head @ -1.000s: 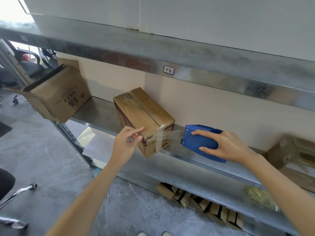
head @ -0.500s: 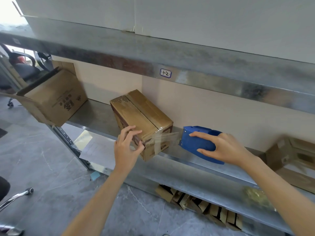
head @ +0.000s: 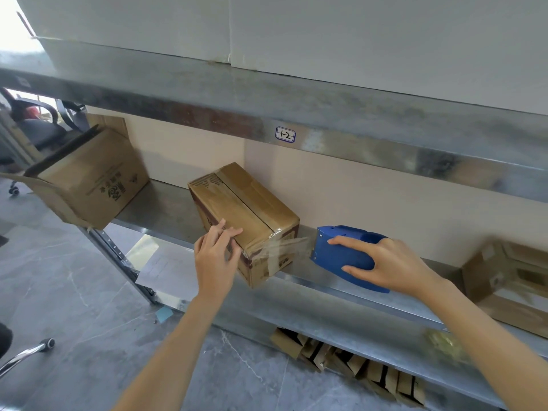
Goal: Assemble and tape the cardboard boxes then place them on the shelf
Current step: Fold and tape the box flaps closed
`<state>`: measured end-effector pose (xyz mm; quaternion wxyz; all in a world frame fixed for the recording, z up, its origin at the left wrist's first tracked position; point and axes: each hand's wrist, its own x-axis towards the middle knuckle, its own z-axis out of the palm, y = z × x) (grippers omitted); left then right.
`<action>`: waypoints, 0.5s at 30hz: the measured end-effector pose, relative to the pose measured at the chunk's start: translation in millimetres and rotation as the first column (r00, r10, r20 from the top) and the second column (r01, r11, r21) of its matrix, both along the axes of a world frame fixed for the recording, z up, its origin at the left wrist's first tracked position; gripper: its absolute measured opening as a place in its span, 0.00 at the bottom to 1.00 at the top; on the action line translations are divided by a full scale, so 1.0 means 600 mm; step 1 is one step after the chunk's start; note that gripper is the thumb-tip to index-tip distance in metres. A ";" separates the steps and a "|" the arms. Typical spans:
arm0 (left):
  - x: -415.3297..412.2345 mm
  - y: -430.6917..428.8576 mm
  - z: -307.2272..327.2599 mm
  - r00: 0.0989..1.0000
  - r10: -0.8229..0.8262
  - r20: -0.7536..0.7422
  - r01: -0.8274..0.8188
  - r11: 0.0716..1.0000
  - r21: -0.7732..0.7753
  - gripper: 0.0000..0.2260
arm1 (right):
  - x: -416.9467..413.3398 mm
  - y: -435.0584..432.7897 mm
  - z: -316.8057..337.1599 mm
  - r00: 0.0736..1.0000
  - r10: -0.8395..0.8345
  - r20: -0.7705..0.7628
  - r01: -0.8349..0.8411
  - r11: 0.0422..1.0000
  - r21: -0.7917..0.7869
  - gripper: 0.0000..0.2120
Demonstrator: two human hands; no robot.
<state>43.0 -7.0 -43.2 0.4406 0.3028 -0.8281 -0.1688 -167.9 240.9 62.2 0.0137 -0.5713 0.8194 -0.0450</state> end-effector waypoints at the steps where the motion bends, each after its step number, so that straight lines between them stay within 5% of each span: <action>1: 0.000 0.002 -0.004 1.000 0.002 -0.011 -0.002 1.000 0.012 0.14 | 0.000 -0.001 0.000 1.000 0.002 -0.003 -0.002 1.000 0.003 0.26; 8: 0.013 0.001 -0.020 0.995 -0.077 0.068 0.076 0.997 0.015 0.25 | 0.000 -0.006 0.002 1.000 0.012 -0.015 -0.012 1.000 0.003 0.26; 15: 0.006 -0.007 0.004 0.996 -0.017 0.085 0.018 1.000 -0.018 0.16 | 0.001 -0.007 0.006 1.000 -0.007 -0.009 0.007 1.000 0.004 0.26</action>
